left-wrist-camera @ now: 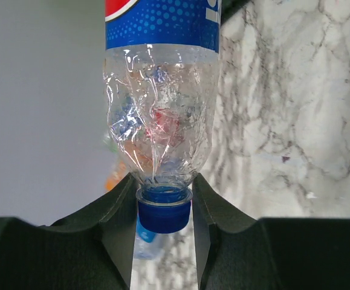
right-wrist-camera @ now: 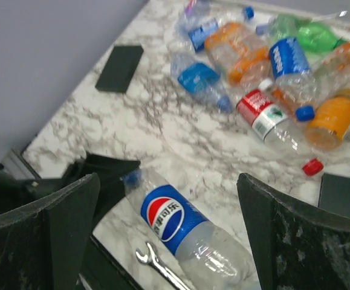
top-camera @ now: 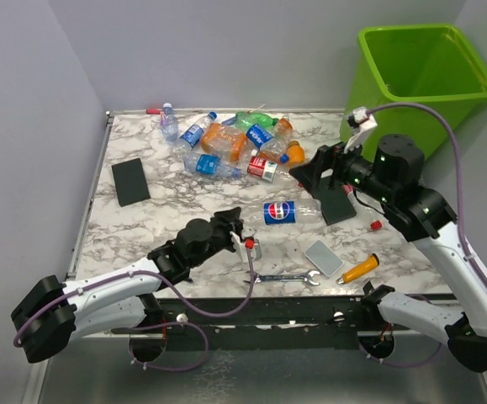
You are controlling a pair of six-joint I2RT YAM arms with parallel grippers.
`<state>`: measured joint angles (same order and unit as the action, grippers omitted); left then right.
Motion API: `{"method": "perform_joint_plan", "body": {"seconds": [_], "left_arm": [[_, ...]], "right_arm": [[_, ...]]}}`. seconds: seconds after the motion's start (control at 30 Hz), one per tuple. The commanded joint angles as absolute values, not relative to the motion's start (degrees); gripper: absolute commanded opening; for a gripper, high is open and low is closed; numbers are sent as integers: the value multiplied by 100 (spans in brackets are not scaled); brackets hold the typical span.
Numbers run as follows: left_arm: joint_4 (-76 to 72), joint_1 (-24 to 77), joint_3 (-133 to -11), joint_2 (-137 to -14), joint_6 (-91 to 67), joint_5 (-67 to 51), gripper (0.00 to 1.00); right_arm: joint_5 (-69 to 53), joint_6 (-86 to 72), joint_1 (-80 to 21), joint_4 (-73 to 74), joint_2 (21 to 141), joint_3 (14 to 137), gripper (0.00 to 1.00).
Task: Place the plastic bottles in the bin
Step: Pick up the plastic bottle at the center of the board.
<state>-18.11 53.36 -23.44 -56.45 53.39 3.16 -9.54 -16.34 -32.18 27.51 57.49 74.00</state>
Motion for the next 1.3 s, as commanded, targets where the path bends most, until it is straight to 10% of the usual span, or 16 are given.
{"method": "perform_joint_plan", "body": {"seconds": [0.0, 0.37, 1.27], "left_arm": [[-2150, 5682, -2327, -5247, 7460, 406, 0], [-626, 6126, -2245, -4131, 8757, 980, 0], [-220, 6363, -2768, -4162, 9145, 606, 0]], "right_arm": [[-1900, -862, -3226, 4042, 6149, 7504, 99], [-3688, -664, -3454, 4657, 6614, 7042, 99], [-2532, -1068, -4895, 3095, 7849, 6575, 90]]}}
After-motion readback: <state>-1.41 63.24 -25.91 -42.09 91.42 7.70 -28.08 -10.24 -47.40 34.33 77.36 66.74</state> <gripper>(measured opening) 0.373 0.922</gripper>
